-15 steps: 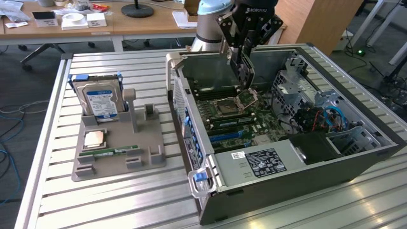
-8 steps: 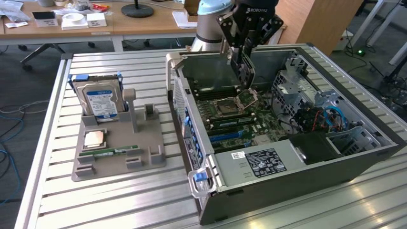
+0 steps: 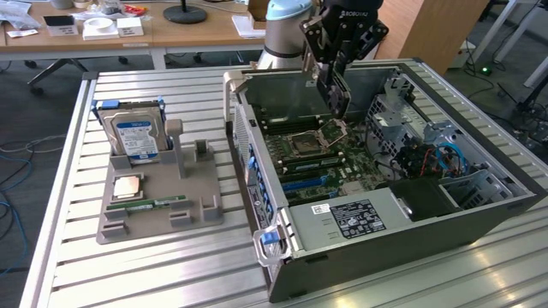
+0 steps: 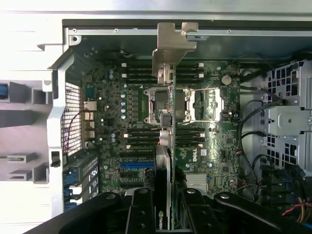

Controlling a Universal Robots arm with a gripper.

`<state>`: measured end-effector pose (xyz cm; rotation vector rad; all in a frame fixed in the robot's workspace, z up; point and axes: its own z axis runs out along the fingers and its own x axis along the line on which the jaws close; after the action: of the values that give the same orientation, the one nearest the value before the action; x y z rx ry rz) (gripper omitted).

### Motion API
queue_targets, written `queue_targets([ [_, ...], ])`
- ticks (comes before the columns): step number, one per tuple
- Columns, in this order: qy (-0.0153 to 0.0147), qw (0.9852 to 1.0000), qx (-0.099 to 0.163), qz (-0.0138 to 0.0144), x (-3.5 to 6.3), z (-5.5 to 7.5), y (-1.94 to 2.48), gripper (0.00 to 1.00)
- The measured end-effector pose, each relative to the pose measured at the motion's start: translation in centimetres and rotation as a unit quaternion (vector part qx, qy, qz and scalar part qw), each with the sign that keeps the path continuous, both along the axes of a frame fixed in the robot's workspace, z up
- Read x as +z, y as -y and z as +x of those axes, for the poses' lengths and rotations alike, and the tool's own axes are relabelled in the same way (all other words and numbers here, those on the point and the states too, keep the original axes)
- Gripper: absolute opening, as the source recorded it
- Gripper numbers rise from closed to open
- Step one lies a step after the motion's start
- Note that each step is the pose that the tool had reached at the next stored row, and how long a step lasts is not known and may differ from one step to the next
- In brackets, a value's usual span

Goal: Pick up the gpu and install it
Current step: 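Pick up the gpu and move the gpu toward the slot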

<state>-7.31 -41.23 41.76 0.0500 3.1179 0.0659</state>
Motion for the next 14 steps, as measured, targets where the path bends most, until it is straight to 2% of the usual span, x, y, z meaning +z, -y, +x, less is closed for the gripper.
queue_targets([
  [3,0.0,1.0,0.0,0.0,0.0,0.4,0.0,0.26],
  [14,0.0,1.0,0.0,0.0,-0.01,0.59,-0.01,0.26],
])
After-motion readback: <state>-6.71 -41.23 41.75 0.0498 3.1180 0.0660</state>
